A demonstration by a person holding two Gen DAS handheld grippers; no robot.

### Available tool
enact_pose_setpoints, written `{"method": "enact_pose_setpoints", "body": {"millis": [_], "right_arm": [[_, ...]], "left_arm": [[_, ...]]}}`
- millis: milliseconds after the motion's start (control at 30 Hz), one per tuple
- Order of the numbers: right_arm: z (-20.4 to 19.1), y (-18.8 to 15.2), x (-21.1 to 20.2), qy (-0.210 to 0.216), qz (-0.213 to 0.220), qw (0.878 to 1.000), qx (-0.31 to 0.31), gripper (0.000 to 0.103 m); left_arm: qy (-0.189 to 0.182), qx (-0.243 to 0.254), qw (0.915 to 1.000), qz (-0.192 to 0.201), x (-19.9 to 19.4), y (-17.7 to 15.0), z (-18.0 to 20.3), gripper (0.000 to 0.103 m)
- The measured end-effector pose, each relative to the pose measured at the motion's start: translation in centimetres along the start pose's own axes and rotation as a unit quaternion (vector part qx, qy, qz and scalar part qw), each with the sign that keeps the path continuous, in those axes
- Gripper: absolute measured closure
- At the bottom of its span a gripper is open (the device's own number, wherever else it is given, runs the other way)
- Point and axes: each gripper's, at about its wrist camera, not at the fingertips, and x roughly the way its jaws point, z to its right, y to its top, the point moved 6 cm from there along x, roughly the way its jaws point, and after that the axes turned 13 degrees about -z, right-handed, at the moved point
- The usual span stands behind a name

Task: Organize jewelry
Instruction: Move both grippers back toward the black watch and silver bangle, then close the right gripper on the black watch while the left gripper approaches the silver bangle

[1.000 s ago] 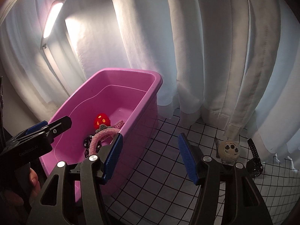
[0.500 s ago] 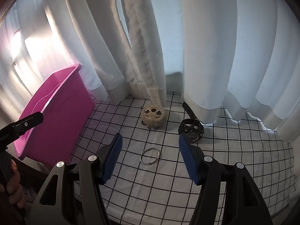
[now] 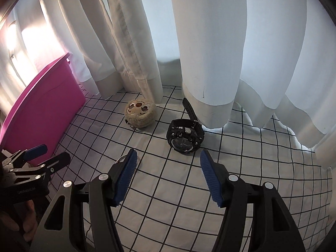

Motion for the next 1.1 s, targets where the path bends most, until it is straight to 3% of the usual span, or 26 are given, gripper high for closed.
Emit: {"method": "enact_pose_setpoints", "body": {"millis": [333,467,867,1100], "right_arm": [[1.2,3.1,5.5,0.028,-0.038,0.998,-0.05,0.042],[1.4,3.8,7.3,0.008,-0.057,0.996,-0.067,0.042],[2.8,4.2,10.2,-0.016,-0.089,0.996,-0.017,0.038],[2.8,4.8,12.2,0.002,-0.118,0.993,0.014,0.037]], "left_arm": [[0.037,-0.026,0.9986,-0.026,5.5,-0.3,1.1,0.006],[0.05,-0.027,0.9981,-0.024,6.7,-0.2,1.6,0.006],[0.073,-0.025,0.997,-0.011,8.9,0.3,3.0,0.006],[0.072,-0.03,0.9968,-0.018,10.2,0.4,3.3,0.006]]}}
